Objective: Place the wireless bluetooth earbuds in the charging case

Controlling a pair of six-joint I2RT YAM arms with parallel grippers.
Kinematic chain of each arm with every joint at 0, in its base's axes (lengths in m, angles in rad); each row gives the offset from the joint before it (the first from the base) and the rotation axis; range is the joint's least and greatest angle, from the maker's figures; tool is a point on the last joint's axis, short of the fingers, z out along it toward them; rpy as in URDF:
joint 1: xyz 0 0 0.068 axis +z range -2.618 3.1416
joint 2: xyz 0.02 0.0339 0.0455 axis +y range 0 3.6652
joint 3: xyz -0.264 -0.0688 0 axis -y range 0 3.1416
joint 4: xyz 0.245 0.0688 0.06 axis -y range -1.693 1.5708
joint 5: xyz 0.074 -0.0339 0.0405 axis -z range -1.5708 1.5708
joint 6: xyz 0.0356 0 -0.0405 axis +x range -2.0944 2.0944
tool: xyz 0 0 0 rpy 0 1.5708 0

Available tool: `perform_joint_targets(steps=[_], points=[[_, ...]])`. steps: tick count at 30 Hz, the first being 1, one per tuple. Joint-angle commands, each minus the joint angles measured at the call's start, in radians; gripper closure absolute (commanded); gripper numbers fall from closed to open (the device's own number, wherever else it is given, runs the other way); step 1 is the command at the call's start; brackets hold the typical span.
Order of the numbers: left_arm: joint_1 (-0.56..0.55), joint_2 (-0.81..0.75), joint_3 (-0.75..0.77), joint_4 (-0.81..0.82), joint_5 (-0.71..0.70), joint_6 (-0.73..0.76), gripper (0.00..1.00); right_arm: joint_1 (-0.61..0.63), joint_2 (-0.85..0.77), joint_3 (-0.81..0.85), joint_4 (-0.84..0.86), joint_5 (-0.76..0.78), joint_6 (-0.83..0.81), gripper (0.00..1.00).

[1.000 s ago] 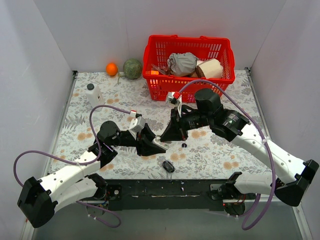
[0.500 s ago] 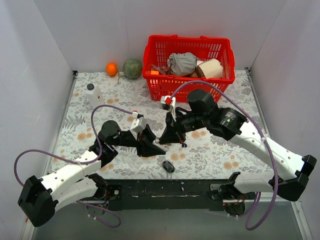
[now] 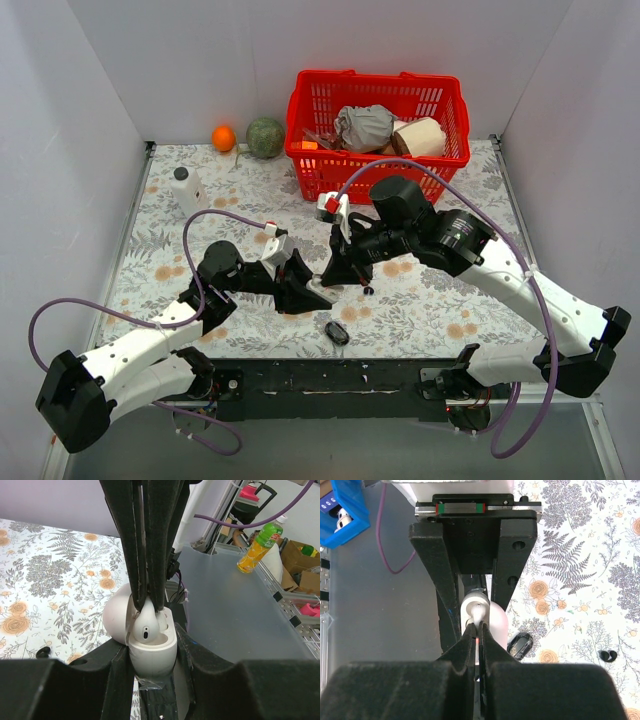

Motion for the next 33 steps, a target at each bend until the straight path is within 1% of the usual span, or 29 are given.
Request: perform_joint_targets(steps=[1, 14, 18, 28, 29, 30, 31, 32, 33], points=[[-0.012, -0.008, 0.012, 0.033, 0.018, 0.018, 1.0, 0.0, 0.012, 0.048, -0.037, 0.044, -0.046, 0.99], [-0.012, -0.004, 0.016, 0.014, 0.018, 0.036, 1.0, 0.039, 0.032, 0.056, -0.066, 0.019, -0.069, 0.99], [-0.012, 0.002, 0.016, 0.019, 0.026, 0.044, 1.0, 0.052, 0.041, 0.066, -0.098, 0.019, -0.086, 0.99], [-0.012, -0.002, 0.016, 0.0, 0.037, 0.07, 1.0, 0.094, 0.071, 0.1, -0.162, 0.124, -0.09, 0.99], [-0.012, -0.002, 0.015, 0.0, 0.034, 0.07, 1.0, 0.094, 0.069, 0.103, -0.161, 0.134, -0.084, 0.98], [-0.012, -0.004, 0.013, 0.002, 0.032, 0.068, 1.0, 0.094, 0.069, 0.108, -0.161, 0.14, -0.08, 0.93], [-0.012, -0.007, 0.009, 0.003, 0.031, 0.068, 1.0, 0.094, 0.067, 0.112, -0.161, 0.145, -0.078, 0.91], [-0.012, -0.008, 0.004, 0.005, 0.029, 0.067, 1.0, 0.094, 0.067, 0.121, -0.156, 0.151, -0.071, 0.85], [-0.012, -0.01, 0.004, 0.01, 0.026, 0.065, 1.0, 0.092, 0.064, 0.126, -0.153, 0.154, -0.069, 0.81]])
